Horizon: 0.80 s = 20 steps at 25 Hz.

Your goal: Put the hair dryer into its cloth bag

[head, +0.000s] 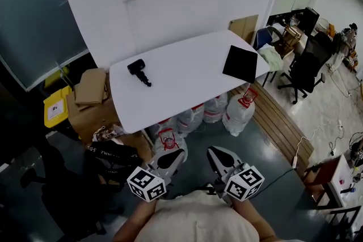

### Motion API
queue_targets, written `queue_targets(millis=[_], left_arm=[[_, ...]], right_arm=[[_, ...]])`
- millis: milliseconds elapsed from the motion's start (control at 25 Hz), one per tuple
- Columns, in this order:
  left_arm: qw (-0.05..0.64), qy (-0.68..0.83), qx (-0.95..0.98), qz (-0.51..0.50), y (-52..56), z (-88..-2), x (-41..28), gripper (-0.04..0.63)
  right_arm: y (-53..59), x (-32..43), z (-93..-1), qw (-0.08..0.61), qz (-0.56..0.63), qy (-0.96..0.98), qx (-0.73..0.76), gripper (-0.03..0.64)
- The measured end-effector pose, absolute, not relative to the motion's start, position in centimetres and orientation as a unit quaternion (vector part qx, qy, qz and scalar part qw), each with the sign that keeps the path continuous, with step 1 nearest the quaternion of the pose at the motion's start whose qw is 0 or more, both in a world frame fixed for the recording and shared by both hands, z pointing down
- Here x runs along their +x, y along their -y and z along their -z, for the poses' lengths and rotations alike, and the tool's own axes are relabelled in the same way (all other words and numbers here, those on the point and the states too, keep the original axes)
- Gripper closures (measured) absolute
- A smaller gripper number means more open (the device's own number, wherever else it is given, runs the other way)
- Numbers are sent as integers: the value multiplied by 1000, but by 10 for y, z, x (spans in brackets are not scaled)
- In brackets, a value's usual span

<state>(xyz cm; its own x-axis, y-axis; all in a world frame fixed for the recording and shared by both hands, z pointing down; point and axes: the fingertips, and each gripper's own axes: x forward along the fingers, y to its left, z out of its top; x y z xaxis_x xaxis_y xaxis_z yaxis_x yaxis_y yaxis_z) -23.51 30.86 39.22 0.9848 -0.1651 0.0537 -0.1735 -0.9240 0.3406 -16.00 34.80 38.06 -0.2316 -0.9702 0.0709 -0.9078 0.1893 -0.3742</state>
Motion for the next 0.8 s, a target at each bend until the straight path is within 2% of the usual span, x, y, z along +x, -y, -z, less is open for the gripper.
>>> queue_targets(millis=[800], left_arm=[[183,70,980,-25,-320,-395,-41,584]], right_arm=[[-360,21,-389,80,188,-770,-604,598]])
